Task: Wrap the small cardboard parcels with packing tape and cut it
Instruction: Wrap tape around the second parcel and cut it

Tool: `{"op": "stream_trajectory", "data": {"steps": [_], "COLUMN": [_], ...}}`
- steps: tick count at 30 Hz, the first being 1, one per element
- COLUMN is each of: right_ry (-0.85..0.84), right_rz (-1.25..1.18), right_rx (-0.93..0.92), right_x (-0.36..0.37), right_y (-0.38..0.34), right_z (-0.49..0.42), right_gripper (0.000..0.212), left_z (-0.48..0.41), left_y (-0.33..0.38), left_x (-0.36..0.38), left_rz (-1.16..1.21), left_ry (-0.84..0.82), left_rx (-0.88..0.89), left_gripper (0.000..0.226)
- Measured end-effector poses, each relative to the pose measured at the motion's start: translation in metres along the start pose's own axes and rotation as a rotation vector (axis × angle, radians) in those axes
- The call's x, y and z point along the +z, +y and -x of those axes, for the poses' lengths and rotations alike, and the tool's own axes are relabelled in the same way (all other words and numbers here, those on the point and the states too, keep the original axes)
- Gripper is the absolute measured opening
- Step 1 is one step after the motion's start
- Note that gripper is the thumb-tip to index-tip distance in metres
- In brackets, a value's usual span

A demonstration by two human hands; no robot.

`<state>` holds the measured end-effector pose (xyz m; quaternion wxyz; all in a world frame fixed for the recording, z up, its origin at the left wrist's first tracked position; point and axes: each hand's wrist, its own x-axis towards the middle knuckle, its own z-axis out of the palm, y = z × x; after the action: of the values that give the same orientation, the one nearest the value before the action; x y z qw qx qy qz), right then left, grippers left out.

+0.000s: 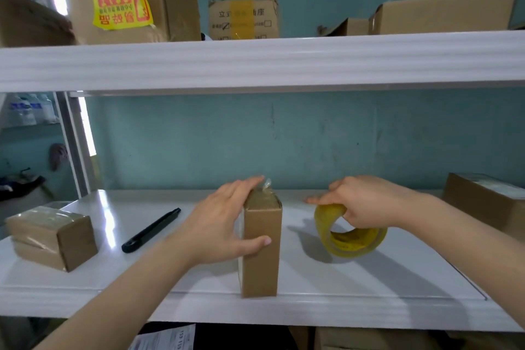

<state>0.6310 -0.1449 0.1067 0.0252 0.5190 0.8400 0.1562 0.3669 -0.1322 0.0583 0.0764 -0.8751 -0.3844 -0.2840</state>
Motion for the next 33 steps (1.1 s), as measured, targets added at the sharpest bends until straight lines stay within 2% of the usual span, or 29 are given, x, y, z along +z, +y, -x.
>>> {"op": "stream_trajectory", "data": {"steps": [5, 8, 11, 14, 15, 18, 21, 25, 28, 30, 33], "right_ry": [0.054, 0.039, 0.049, 0.097, 0.105, 0.108, 0.093, 0.114, 0.126, 0.160, 0.158], "right_rz": [-0.035, -0.035, -0.069, -0.093, -0.093, -0.092, -0.086, -0.110, -0.195, -0.303, -0.124], "right_rx": [0.019, 0.010, 0.022, 0.020, 0.018, 0.028, 0.054, 0.076, 0.048, 0.006, 0.005], "right_x": [-0.007, -0.006, -0.002, 0.000, 0.000, 0.002, -0.001, -0.004, -0.004, -0.006, -0.011], "right_y": [0.002, 0.000, -0.002, -0.007, -0.009, -0.010, -0.004, 0.007, 0.010, 0.011, 0.010], "right_z": [-0.002, -0.003, -0.001, -0.007, -0.009, -0.011, -0.006, -0.001, -0.002, -0.003, -0.006], "right_gripper": [0.077, 0.076, 0.075, 0.072, 0.072, 0.073, 0.074, 0.074, 0.074, 0.075, 0.078], "left_z": [-0.003, -0.007, -0.016, -0.031, -0.037, -0.051, -0.059, -0.051, -0.034, -0.023, -0.011], "left_y": [0.000, 0.006, 0.016, 0.026, 0.029, 0.037, 0.036, 0.021, 0.007, 0.005, 0.002], "left_x": [-0.008, -0.015, -0.019, -0.018, -0.017, -0.014, -0.011, -0.009, -0.006, -0.003, 0.015], "left_rz": [-0.024, 0.028, -0.084, -0.206, -0.230, -0.205, -0.133, 0.044, 0.156, 0.325, 0.518], "left_ry": [-0.046, -0.140, -0.231, -0.370, -0.414, -0.479, -0.544, -0.446, -0.252, -0.117, 0.029], "left_rx": [-0.002, -0.055, -0.083, -0.149, -0.190, -0.328, -0.321, -0.215, -0.189, -0.231, -0.295], "left_gripper": [0.083, 0.080, 0.075, 0.106, 0.108, 0.088, 0.078, 0.086, 0.105, 0.113, 0.113]}}
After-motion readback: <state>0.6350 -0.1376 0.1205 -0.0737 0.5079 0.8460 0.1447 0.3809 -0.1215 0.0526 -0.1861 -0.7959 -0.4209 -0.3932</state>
